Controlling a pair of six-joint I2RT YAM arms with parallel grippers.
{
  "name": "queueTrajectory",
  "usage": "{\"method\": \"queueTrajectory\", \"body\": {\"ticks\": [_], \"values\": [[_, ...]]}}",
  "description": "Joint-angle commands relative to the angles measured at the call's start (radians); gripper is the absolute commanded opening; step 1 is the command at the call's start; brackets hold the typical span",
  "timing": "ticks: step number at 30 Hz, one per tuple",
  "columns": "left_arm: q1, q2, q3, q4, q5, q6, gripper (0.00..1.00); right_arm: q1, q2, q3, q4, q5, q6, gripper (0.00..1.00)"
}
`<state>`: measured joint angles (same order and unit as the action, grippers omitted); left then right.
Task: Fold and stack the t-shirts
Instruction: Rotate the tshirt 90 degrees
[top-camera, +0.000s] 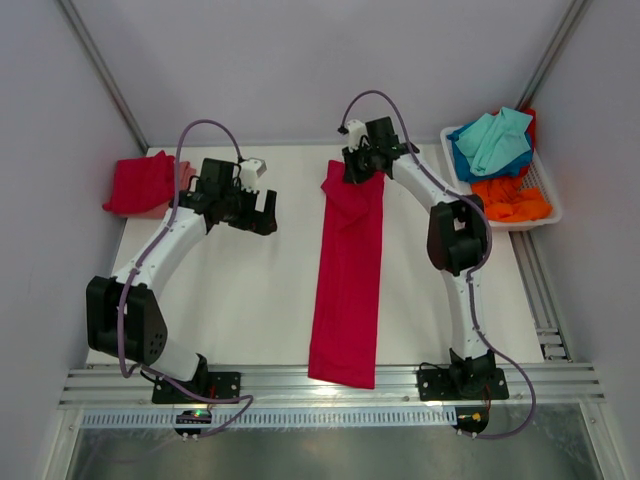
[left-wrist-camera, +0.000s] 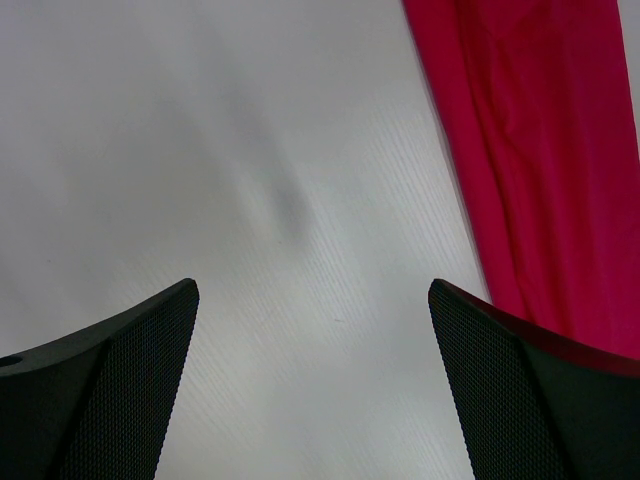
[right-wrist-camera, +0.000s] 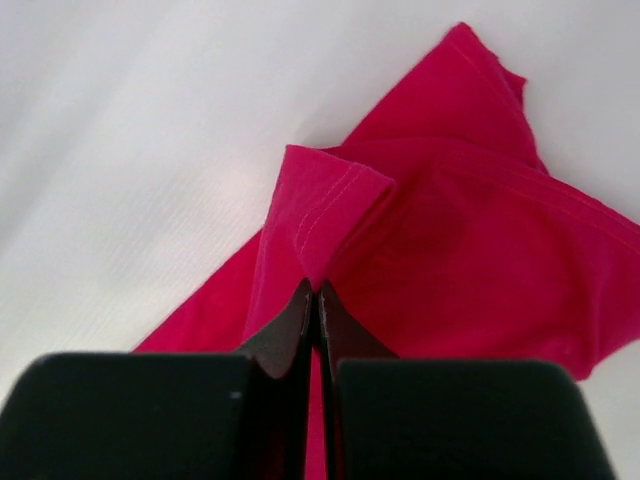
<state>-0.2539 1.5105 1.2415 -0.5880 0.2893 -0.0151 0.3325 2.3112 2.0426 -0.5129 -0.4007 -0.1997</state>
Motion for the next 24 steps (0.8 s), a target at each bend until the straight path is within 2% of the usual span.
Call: {"method": "queueTrajectory", "body": {"ticks": [1,14,24], "values": [[0.005,-0.003,0.022,0.007,0.024,0.012,0.99,-0.042,-0.085,-0.007,0.030,0.066,0.060,0.03],[0.005,0.014,0.033,0.004,0.045,0.010,0.99,-0.107,-0.203,-0.160,-0.002,0.126,0.069,0.03],[0.004,0.008,0.038,-0.004,0.053,0.010,0.99,-0.107,-0.168,-0.136,-0.110,0.102,0.065,0.03]]}}
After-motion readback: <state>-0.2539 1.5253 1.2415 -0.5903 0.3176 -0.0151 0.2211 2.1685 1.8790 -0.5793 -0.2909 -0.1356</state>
